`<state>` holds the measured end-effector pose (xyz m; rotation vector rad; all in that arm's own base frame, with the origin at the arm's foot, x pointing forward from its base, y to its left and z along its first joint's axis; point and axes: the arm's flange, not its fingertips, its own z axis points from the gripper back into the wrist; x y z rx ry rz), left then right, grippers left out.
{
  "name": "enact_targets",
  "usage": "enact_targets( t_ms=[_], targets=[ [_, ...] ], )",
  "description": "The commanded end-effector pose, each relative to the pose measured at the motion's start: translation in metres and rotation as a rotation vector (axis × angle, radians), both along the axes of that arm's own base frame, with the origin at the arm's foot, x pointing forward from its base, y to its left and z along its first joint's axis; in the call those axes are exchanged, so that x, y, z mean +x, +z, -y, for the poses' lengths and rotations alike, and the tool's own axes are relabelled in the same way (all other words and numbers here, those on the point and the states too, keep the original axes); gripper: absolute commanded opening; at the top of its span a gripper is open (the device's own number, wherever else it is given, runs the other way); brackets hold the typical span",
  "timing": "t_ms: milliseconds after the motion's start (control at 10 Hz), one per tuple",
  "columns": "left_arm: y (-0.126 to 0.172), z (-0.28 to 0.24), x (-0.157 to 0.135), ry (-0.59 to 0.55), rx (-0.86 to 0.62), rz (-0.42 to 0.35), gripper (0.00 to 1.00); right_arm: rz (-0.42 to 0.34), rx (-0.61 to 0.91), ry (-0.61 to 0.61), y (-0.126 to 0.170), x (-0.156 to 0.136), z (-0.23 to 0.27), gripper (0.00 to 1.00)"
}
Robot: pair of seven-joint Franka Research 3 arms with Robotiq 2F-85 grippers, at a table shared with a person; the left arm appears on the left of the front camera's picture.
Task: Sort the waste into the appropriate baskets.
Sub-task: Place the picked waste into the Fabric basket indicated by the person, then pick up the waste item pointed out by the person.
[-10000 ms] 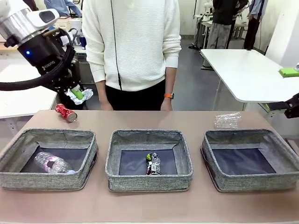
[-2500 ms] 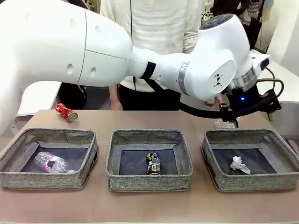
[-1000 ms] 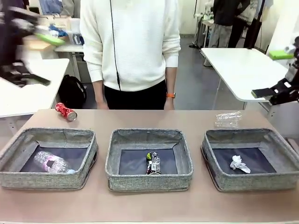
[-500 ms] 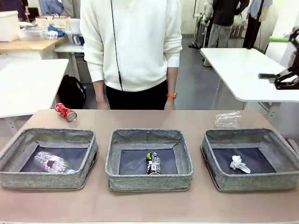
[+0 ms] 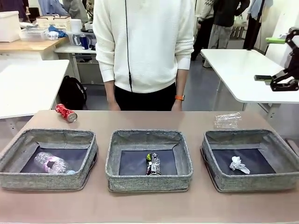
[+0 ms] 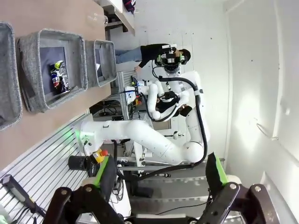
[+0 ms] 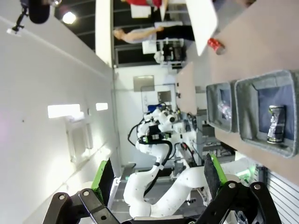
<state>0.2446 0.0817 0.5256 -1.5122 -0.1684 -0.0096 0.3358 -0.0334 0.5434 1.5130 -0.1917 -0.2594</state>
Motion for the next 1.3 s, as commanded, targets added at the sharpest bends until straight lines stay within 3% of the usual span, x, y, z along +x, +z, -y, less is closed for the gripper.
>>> enact_targets(
  t_ms=[0,1200],
  targets=[
    [0.0069,0.0003,-0.0017,0.003,-0.028,0.0,1.0,0.015,-0.001,0.012,-0.0004,-0.003,0.0052,1.0],
    [0.0069,0.0003,-0.0017,0.003,-0.028,0.0,1.0,0.015,-0.001,0.012,-0.0004,-0.003,0.0052,1.0]
  ],
)
